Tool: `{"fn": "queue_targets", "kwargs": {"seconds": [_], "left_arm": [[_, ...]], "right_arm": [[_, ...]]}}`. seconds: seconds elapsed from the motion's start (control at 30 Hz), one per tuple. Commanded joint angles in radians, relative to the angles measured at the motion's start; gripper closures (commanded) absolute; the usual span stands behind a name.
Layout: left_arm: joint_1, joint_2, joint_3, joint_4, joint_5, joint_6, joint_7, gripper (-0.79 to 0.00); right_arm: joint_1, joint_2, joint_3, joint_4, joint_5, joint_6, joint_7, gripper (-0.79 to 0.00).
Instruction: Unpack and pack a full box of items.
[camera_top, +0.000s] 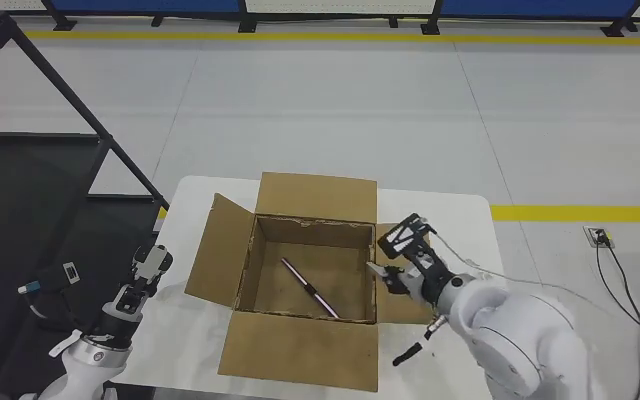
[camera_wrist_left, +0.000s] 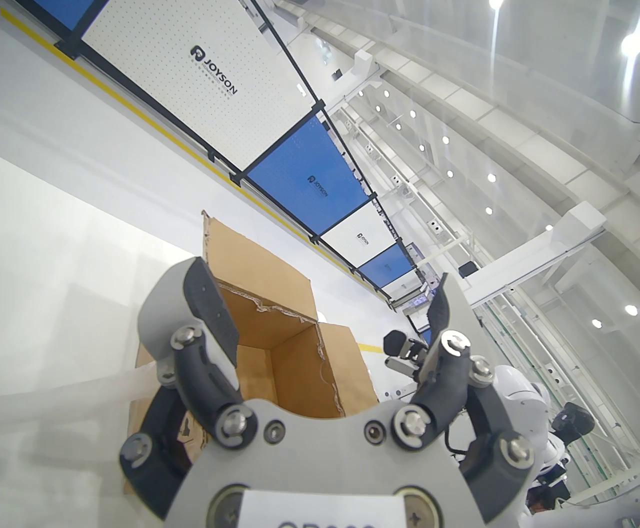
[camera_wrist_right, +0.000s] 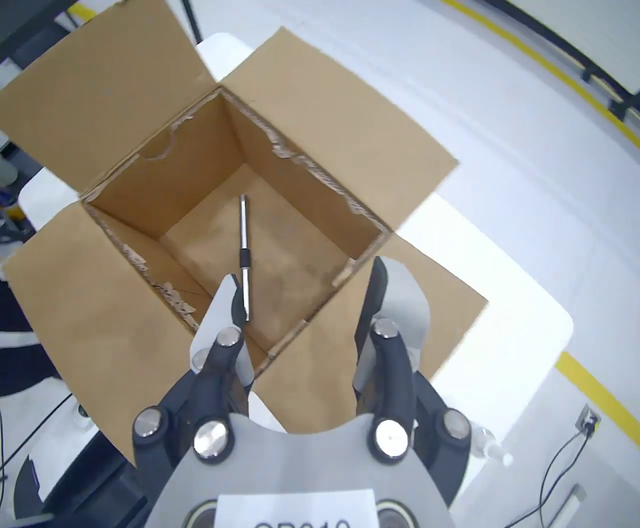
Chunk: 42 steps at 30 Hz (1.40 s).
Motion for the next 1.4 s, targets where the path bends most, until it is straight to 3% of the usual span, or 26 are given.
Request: {"fn": "queue_targets", "kwargs": {"seconds": [0.0,0.2,0.4,0.57,0.93,0.97,1.0,1.03,1.07,1.33,1.37], "left_arm": [[0.0,0.0,0.0,0.0,0.0,0.0,0.0,-0.785],[0.0,0.0,0.0,0.0,0.0,0.0,0.0,-0.785],[0.0,0.0,0.0,0.0,0.0,0.0,0.0,-0.785],[0.0,0.0,0.0,0.0,0.0,0.0,0.0,-0.785],[0.0,0.0,0.0,0.0,0.0,0.0,0.0,-0.785],[0.0,0.0,0.0,0.0,0.0,0.0,0.0,-0.785],[0.0,0.0,0.0,0.0,0.0,0.0,0.0,-0.785],[0.0,0.0,0.0,0.0,0.0,0.0,0.0,-0.785],[0.0,0.0,0.0,0.0,0.0,0.0,0.0,-0.785],[0.0,0.0,0.0,0.0,0.0,0.0,0.0,-0.785],[0.0,0.0,0.0,0.0,0.0,0.0,0.0,-0.785]], "right_arm": [[-0.078,0.008,0.107,-0.051,-0.005,0.022,0.007,-0.785],[-0.245,0.019,0.311,-0.057,-0.071,0.134,0.015,-0.785],[-0.343,0.022,0.431,0.076,-0.008,0.178,-0.007,-0.785],[-0.339,0.027,0.451,0.232,0.111,0.124,-0.01,-0.785],[-0.265,0.037,0.391,0.449,0.146,0.088,-0.059,-0.767],[-0.259,0.038,0.385,0.46,0.146,0.088,-0.059,-0.711],[-0.253,0.038,0.38,0.47,0.146,0.089,-0.061,-0.594],[-0.248,0.039,0.375,0.48,0.15,0.086,-0.061,-0.388],[-0.244,0.04,0.37,0.487,0.151,0.086,-0.061,-0.379],[-0.229,0.049,0.362,0.512,0.147,0.102,-0.058,0.0],[-0.231,0.051,0.366,0.505,0.148,0.103,-0.061,0.0]]}}
